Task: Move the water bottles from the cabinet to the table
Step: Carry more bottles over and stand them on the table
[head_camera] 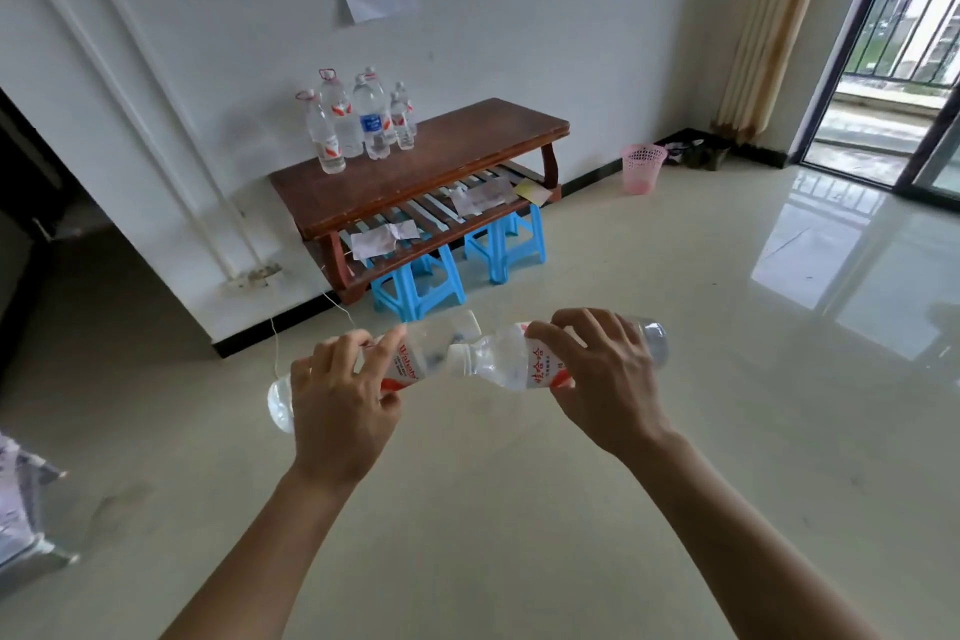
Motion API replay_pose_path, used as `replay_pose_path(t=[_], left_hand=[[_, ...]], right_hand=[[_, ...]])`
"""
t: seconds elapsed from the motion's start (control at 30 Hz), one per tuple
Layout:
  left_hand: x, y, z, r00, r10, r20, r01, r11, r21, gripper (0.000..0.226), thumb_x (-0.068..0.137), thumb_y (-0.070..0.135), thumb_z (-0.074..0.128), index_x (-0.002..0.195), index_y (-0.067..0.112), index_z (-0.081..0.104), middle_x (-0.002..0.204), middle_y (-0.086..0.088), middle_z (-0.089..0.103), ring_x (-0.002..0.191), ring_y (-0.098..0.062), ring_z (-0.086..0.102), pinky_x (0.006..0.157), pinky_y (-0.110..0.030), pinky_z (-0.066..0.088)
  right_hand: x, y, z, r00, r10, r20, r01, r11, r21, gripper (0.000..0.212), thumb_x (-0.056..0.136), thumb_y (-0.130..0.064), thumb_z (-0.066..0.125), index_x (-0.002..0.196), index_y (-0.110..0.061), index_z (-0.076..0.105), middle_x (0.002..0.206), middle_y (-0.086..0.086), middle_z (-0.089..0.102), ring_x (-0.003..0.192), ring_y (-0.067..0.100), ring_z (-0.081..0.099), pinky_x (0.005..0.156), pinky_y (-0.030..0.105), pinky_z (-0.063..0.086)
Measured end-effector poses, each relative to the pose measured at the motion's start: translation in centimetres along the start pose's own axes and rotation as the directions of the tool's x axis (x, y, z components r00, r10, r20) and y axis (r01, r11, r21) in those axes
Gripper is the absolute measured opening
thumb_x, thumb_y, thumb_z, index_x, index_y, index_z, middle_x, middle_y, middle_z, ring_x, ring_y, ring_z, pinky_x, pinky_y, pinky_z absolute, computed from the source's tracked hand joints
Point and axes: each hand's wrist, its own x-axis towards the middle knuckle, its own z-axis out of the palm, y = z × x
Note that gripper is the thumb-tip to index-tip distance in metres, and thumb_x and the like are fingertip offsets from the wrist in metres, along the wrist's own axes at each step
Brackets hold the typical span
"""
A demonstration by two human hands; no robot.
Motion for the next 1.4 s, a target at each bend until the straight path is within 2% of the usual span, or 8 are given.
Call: replay_pose_path(t=[0.23,0.43,0.53,0.73,1.03,1.13,1.27,1.4], left_hand=[[8.7,-2.4,10.1,1.000,-0.009,-0.007,0.009,1.000,-0.006,0.077,0.059,0.013,0.082,0.133,0.018,0.063,0.107,-0.011,0.060,0.098,-0.035,0.055,0.079,-0.046,0.040],[18.7,-6.5,20.5,0.998,-0.065,0.012,0.065,0.996,-0.054,0.083,0.054,0.011,0.087,0.133,0.017,0.063,0.106,-0.012,0.062,0.097,-0.035,0.057,0.075,-0.047,0.043],[26.0,-8.9,24.9,0.995,-0.099,0.029,0.101,0.990,-0.099,0.080,0.054,0.010,0.088,0.130,0.014,0.065,0.104,-0.014,0.062,0.095,-0.038,0.060,0.074,-0.049,0.048],[39.6,-11.1,32.8,0.996,-0.075,0.044,0.082,0.981,-0.174,0.081,0.055,0.011,0.089,0.131,0.013,0.063,0.104,-0.016,0.062,0.095,-0.040,0.062,0.077,-0.054,0.053],[57.1,-9.4,49.8,0.997,-0.025,0.076,0.038,0.984,-0.176,0.077,0.053,0.013,0.084,0.128,0.014,0.066,0.099,-0.011,0.062,0.088,-0.038,0.061,0.072,-0.050,0.052],[63.4,-8.7,53.3,0.992,-0.064,0.108,0.080,0.986,-0.149,0.081,0.048,0.006,0.086,0.127,0.012,0.069,0.098,-0.011,0.062,0.087,-0.036,0.061,0.072,-0.047,0.054],[70.9,-9.5,56.1,0.993,-0.101,0.057,0.106,0.989,-0.102,0.081,0.050,0.009,0.090,0.128,0.013,0.068,0.100,-0.009,0.062,0.089,-0.034,0.060,0.073,-0.046,0.053],[76.5,-11.5,59.2,0.974,-0.220,0.059,0.223,0.974,-0.043,0.083,0.054,0.013,0.091,0.132,0.015,0.064,0.104,-0.009,0.061,0.094,-0.033,0.060,0.076,-0.045,0.052]], right_hand=[[8.0,7.3,8.7,0.994,-0.039,0.103,0.038,0.999,0.006,0.066,0.056,-0.013,0.092,0.117,-0.028,0.071,0.107,-0.001,0.065,0.098,0.027,0.063,0.084,0.042,0.050],[17.9,12.9,18.6,0.980,-0.102,0.172,0.106,0.994,-0.013,0.067,0.056,-0.015,0.095,0.118,-0.027,0.071,0.108,0.000,0.066,0.098,0.028,0.066,0.083,0.046,0.053],[24.7,16.1,22.6,0.980,-0.055,0.192,0.065,0.997,-0.049,0.065,0.057,-0.014,0.095,0.118,-0.024,0.072,0.107,0.002,0.067,0.097,0.029,0.067,0.082,0.045,0.053],[34.4,24.2,28.4,0.989,0.010,0.150,0.007,0.993,-0.114,0.064,0.057,-0.013,0.093,0.117,-0.024,0.071,0.105,0.001,0.066,0.094,0.029,0.067,0.079,0.044,0.052],[44.9,42.2,41.7,0.981,0.078,0.180,-0.062,0.994,-0.093,0.073,0.052,-0.013,0.092,0.118,-0.030,0.065,0.105,-0.002,0.064,0.092,0.027,0.064,0.076,0.040,0.051],[50.3,47.7,45.7,0.966,0.096,0.239,-0.084,0.995,-0.061,0.075,0.050,-0.013,0.095,0.118,-0.026,0.068,0.105,0.001,0.066,0.090,0.030,0.066,0.073,0.044,0.053],[58.3,53.0,49.5,0.966,0.055,0.252,-0.053,0.999,-0.014,0.073,0.053,-0.012,0.097,0.120,-0.024,0.068,0.109,0.006,0.067,0.095,0.034,0.067,0.076,0.049,0.056],[66.3,56.3,54.6,0.960,0.010,0.279,-0.019,0.999,0.030,0.071,0.057,-0.014,0.097,0.121,-0.024,0.067,0.109,0.005,0.066,0.094,0.032,0.065,0.079,0.049,0.054]])
